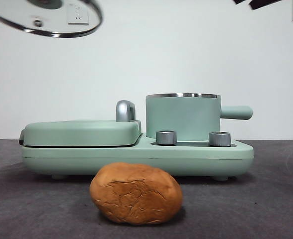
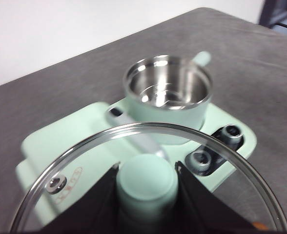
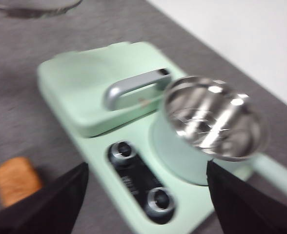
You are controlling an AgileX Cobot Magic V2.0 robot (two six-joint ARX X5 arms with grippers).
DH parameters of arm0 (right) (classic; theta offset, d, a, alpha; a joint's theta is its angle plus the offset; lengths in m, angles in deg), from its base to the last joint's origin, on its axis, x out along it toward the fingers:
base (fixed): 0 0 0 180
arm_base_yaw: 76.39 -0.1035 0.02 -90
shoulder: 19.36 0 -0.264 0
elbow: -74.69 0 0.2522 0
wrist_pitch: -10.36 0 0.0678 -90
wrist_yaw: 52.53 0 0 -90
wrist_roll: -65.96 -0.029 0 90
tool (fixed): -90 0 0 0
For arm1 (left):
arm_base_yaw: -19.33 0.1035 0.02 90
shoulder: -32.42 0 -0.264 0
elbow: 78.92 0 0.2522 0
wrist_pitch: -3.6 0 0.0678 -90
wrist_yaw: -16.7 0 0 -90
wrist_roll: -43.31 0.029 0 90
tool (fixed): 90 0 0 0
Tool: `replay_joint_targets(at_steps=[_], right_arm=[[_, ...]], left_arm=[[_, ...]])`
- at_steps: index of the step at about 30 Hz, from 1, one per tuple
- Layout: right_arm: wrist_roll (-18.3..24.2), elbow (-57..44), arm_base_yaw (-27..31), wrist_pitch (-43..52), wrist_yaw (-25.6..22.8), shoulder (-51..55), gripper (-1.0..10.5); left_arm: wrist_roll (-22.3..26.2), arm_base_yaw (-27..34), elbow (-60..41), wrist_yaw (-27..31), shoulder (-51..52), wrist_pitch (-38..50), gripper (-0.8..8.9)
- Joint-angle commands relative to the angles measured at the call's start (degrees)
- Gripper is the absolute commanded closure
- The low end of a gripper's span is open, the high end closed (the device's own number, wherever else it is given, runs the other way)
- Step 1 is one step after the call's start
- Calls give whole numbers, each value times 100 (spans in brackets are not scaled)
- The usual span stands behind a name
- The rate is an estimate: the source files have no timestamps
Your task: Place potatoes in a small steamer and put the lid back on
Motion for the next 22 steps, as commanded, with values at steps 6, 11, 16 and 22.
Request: replay_joint_targets(at_steps=[6, 11, 16, 22], right_arm=[[74, 111, -1189, -435, 0, -761, 555], [76, 111, -1958, -367, -31, -1488, 555], [133, 111, -2308, -245, -179, -2212, 554], [131, 111, -2385, 297, -173, -2938, 554]], left_arm=[[-175, 160, -87, 122, 575, -173, 799], [-181, 192, -87, 122, 647, -192, 799], [-181, 192, -87, 122, 649, -238, 799], [-177, 192, -87, 122, 649, -240, 799]])
